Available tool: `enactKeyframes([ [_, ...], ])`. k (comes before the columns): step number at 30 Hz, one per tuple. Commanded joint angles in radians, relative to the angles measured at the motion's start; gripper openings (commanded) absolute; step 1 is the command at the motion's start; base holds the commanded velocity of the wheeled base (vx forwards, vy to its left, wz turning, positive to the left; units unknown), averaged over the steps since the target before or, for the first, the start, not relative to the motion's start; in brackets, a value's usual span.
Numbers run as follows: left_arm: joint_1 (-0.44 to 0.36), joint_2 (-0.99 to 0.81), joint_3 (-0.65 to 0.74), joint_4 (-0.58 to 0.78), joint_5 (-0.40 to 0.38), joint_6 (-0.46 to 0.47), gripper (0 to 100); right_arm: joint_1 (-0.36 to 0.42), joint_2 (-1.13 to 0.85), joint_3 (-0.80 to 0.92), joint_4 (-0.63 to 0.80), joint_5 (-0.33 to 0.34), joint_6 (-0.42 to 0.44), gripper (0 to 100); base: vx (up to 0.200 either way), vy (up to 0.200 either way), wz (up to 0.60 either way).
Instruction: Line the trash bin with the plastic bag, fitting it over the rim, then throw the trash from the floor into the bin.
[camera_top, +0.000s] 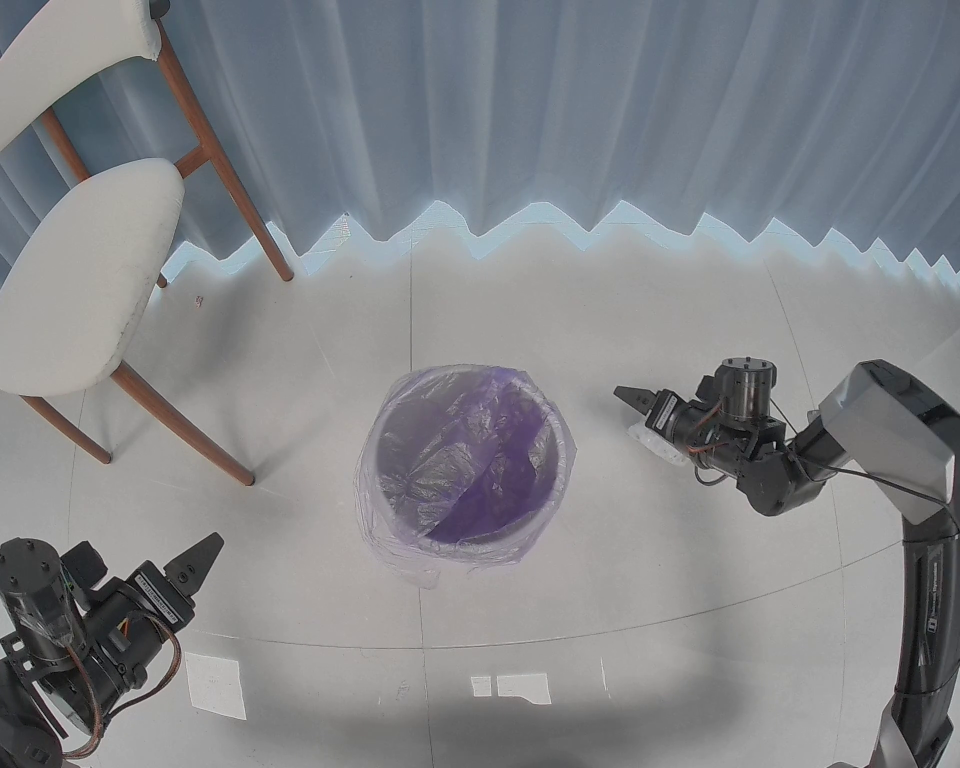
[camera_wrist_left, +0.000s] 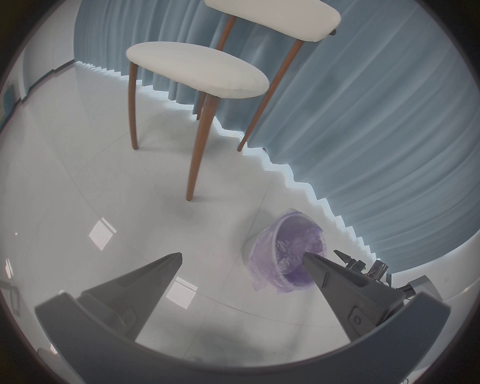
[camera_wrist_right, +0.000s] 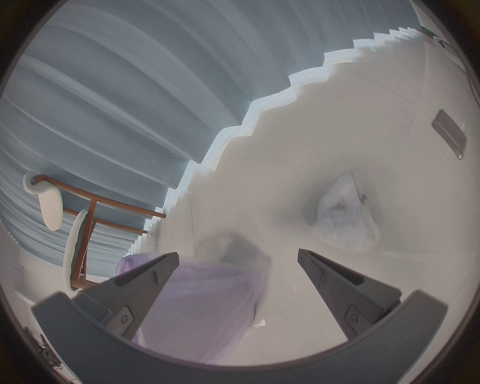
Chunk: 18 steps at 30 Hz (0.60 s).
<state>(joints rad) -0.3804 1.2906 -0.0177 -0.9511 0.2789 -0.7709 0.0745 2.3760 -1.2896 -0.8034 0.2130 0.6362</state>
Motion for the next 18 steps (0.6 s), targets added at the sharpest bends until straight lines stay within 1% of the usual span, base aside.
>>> enactKeyframes([
  [1,0.173,0.056,-0.137,-0.109,-0.307,0.159,100,0.044,-0.506,0.785,-0.332,0.022,0.031,100,0.0,0.0,0.0],
  [4,0.235,0.156,-0.242,-0.121,-0.353,0.203,100,0.064,-0.59,0.859,-0.35,0.016,0.028,100,0.0,0.0,0.0],
  [7,0.244,0.262,-0.326,-0.129,-0.359,0.254,100,0.073,-0.649,0.906,-0.369,0.005,0.02,100,0.0,0.0,0.0],
  [9,0.241,0.323,-0.361,-0.155,-0.366,0.283,100,0.073,-0.676,0.937,-0.392,-0.007,0.017,100,0.0,0.0,0.0],
  [12,0.232,0.412,-0.39,-0.219,-0.423,0.305,100,0.073,-0.699,0.995,-0.442,-0.02,0.016,100,0.0,0.0,0.0],
  [13,0.232,0.412,-0.39,-0.219,-0.423,0.305,100,0.073,-0.699,0.995,-0.442,-0.02,0.016,100,0.0,0.0,0.0],
  [14,0.207,0.467,-0.409,-0.278,-0.468,0.303,100,0.074,-0.707,1.059,-0.487,-0.023,0.016,100,0.0,0.0,0.0],
  [18,0.192,0.578,-0.455,-0.354,-0.492,0.308,100,0.074,-0.705,1.171,-0.583,-0.023,0.017,100,0.0,0.0,0.0],
])
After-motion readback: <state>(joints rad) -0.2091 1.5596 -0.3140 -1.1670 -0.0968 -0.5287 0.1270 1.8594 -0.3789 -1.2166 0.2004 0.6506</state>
